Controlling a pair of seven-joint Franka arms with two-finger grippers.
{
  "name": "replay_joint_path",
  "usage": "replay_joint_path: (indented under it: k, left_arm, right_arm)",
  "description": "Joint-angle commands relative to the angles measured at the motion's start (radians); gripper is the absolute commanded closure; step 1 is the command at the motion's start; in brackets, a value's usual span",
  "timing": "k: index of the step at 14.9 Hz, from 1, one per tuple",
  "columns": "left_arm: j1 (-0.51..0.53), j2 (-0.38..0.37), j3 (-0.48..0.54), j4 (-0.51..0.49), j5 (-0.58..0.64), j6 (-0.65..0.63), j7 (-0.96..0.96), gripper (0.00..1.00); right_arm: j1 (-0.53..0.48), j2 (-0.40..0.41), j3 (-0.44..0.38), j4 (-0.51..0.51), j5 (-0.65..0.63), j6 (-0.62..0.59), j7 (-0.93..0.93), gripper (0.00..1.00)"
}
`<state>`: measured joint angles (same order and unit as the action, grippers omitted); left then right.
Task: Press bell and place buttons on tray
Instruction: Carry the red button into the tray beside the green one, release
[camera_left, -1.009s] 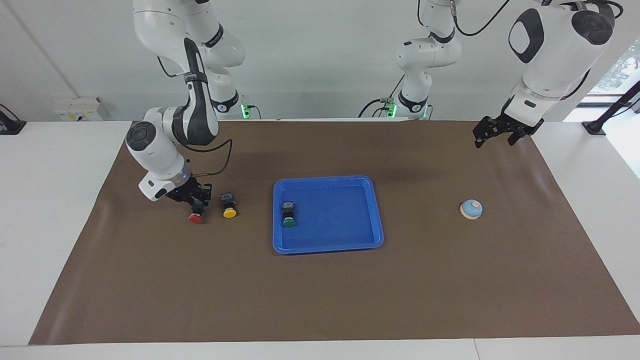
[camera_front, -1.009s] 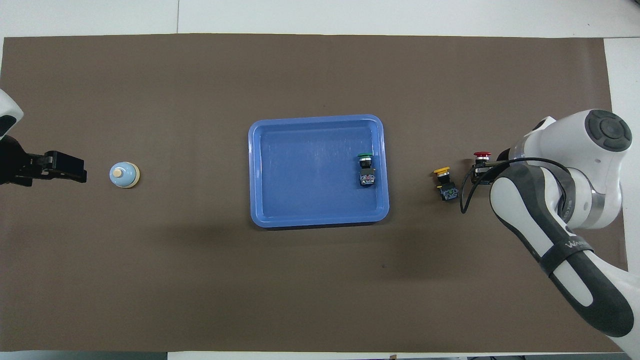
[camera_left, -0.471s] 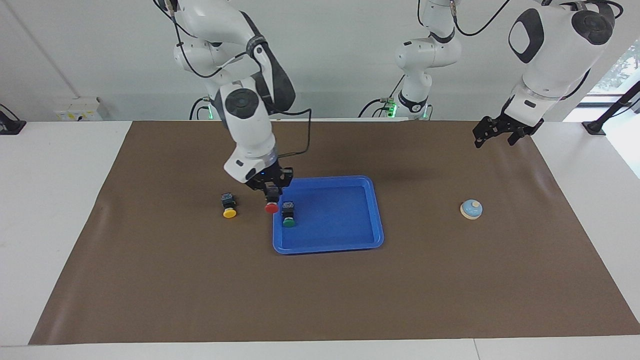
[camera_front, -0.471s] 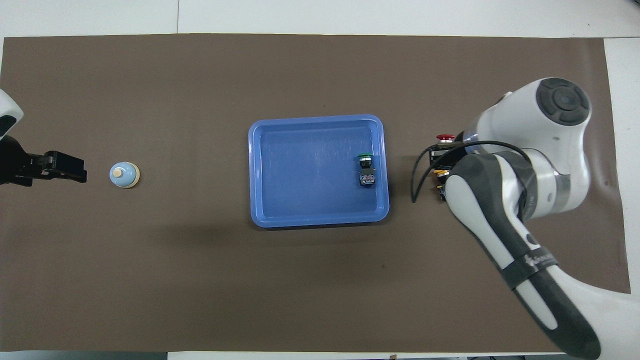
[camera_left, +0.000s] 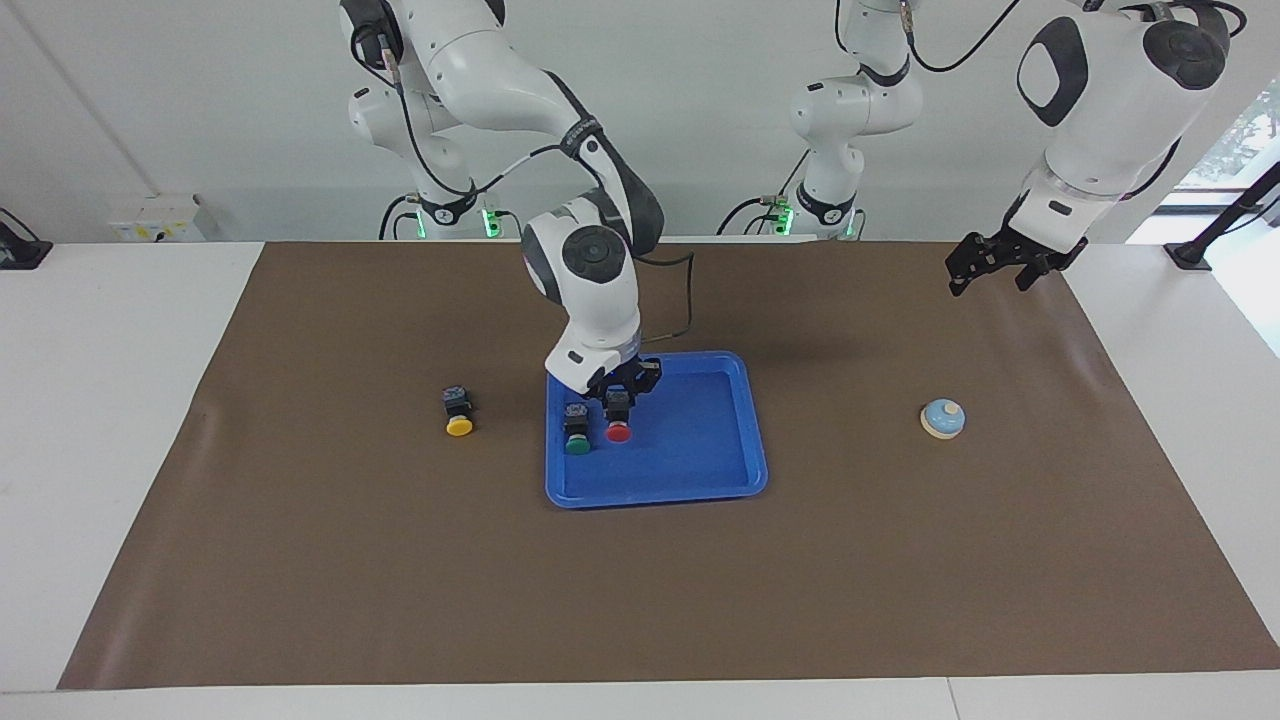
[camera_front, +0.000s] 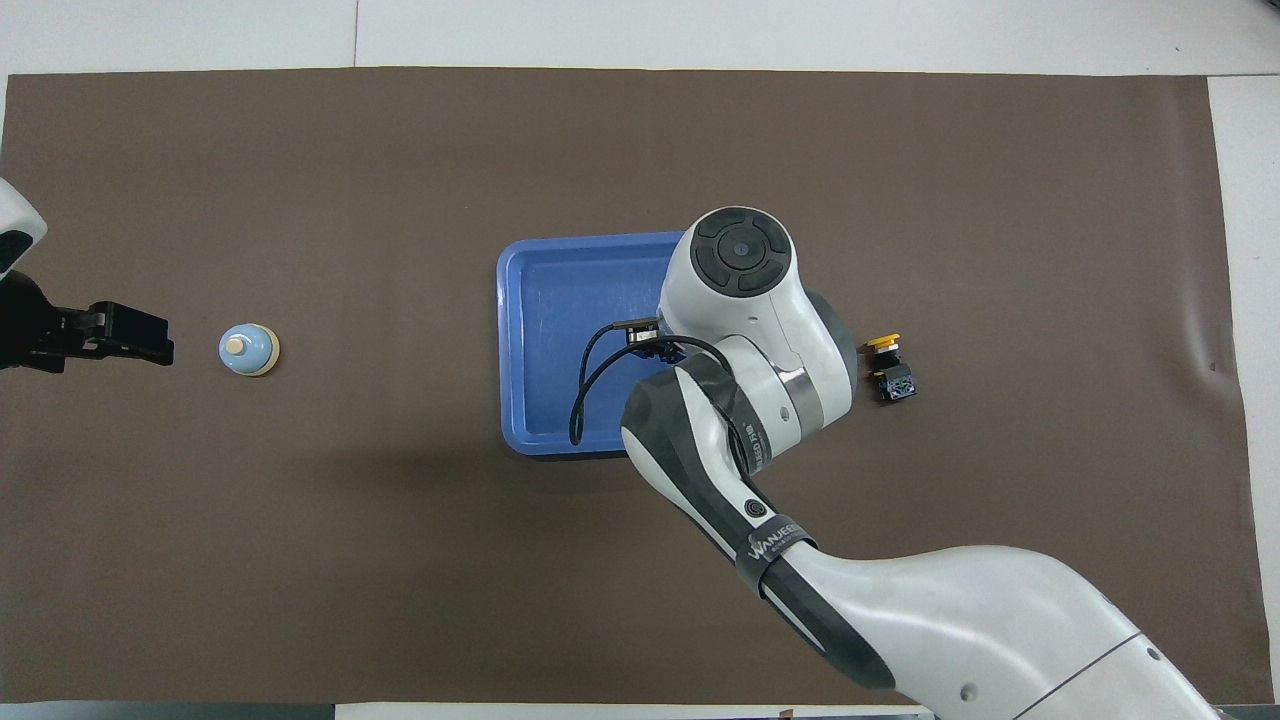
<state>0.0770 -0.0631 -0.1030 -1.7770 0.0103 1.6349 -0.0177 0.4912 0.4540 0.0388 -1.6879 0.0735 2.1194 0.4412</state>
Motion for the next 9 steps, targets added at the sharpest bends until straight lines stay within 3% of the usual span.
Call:
replay_joint_path:
  k: [1,5,9]
  left_arm:
    - [-0.005,-0.011,0.006,-0.004,-0.001,0.008,-0.002,0.0]
    - [-0.005,-0.012,0.006,-0.004,-0.001,0.008,-0.002,0.0]
    - [-0.005,-0.011,0.005,-0.004,-0.001,0.008,-0.002,0.0]
  right_arm:
    - [0.013,0.023,0.001,0.024,-0.001,0.033,0.033,1.0]
    - [0.018,0.026,0.001,0.008,0.0,0.043,0.034,1.0]
    - [0.023,0.02,0.001,-0.019,0.008,0.067,0.034,0.93]
